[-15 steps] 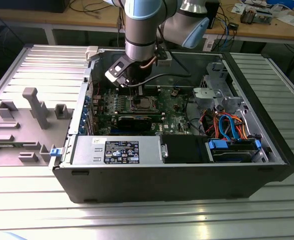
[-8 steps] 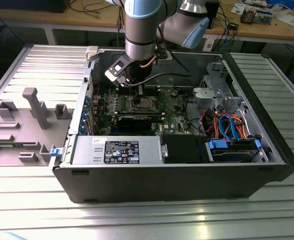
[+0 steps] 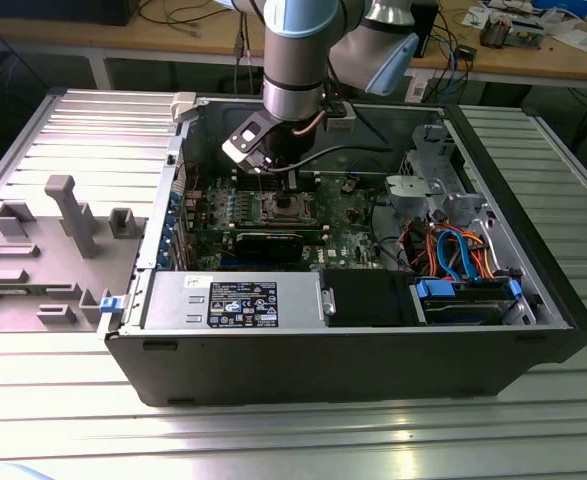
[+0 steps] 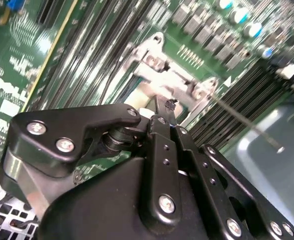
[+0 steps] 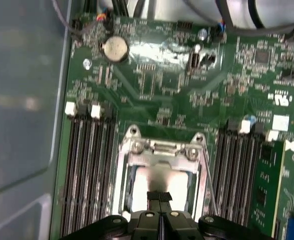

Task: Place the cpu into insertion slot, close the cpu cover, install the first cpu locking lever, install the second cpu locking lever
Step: 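Close the cpu cover, then install the first cpu locking lever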

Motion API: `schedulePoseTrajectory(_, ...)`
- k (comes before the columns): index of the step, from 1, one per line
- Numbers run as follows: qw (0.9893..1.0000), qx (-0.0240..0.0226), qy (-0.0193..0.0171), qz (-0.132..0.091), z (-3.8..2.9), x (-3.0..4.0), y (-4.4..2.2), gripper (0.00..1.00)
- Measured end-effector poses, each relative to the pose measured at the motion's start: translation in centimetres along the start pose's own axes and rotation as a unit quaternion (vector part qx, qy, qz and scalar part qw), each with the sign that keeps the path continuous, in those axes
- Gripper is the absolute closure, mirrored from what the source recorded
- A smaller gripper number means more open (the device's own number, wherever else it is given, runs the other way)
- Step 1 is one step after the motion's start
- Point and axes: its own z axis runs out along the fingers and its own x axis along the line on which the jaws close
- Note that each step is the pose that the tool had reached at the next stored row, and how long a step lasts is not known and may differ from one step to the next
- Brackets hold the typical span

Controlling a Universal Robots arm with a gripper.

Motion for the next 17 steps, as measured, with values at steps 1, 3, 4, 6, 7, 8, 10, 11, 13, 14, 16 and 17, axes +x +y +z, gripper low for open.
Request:
schedulePoseTrajectory(1,1.0,0.0,0.0,0.0,0.0,-0.03,0.26,0.89)
schedulePoseTrajectory(3,1.0,0.0,0.0,0.0,0.0,-0.07,0.55,0.89)
schedulePoseTrajectory(4,1.0,0.0,0.0,0.0,0.0,-0.07,0.56,0.89)
schedulePoseTrajectory(6,1.0,0.0,0.0,0.0,0.0,-0.07,0.56,0.89)
schedulePoseTrajectory(7,1.0,0.0,0.0,0.0,0.0,-0.07,0.57,0.89)
schedulePoseTrajectory(8,1.0,0.0,0.0,0.0,0.01,-0.07,0.58,0.89)
schedulePoseTrajectory(10,1.0,0.0,0.0,0.0,0.0,-0.07,0.58,0.89)
schedulePoseTrajectory(11,1.0,0.0,0.0,0.0,0.01,-0.07,0.58,0.89)
schedulePoseTrajectory(13,1.0,0.0,0.0,0.0,0.0,-0.07,0.59,0.89)
schedulePoseTrajectory(14,1.0,0.0,0.0,0.0,0.01,-0.07,0.59,0.89)
schedulePoseTrajectory(16,1.0,0.0,0.0,0.0,0.0,-0.07,0.59,0.89)
schedulePoseTrajectory(17,1.0,0.0,0.0,0.0,-0.01,-0.06,0.6,0.89)
